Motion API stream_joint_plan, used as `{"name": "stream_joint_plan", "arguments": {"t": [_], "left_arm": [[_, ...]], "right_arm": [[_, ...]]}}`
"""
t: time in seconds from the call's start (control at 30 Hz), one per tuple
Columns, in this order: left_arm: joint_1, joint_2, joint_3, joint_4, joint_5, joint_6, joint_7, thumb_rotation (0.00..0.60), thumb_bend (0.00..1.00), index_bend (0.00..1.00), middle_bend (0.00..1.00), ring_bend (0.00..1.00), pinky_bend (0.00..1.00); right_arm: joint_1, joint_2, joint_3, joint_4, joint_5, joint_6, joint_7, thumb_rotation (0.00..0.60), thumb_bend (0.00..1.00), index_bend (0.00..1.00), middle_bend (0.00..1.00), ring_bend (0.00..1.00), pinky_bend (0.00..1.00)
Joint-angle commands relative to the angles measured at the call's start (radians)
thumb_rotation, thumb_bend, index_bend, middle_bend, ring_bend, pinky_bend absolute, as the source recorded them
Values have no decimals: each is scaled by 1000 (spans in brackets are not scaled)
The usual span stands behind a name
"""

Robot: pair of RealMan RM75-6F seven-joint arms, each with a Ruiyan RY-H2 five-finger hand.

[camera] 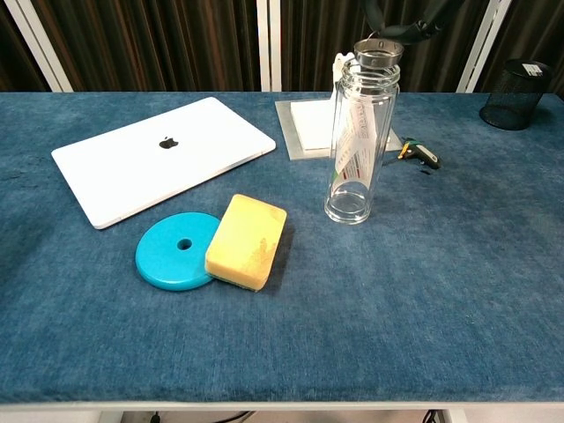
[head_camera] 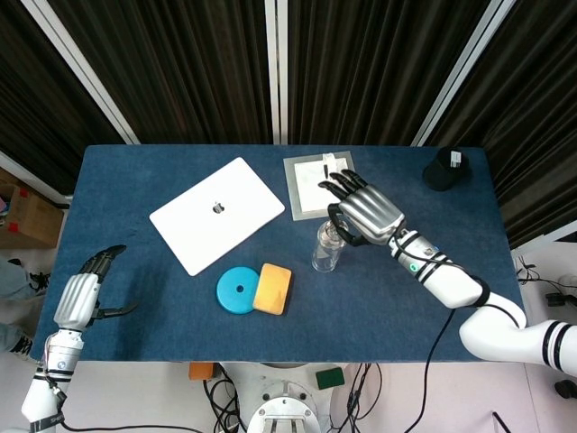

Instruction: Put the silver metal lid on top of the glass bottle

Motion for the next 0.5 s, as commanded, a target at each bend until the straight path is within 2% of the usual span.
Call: {"name": "stream_joint_plan", "arguments": {"t": [0.03,0.5], "left_arm": [[0,-1,0,1,0,-1,0,600,4,135,135,112,179],[1,-5,-1,11,-1,-3,-5,600,4,135,135,112,179]], "right_arm": [[5,-10,-4,8,9,-2,-4,600,444,700,82,0,0],[15,-43,-17,39,11,-2,5,600,444,701,82,0,0]]}}
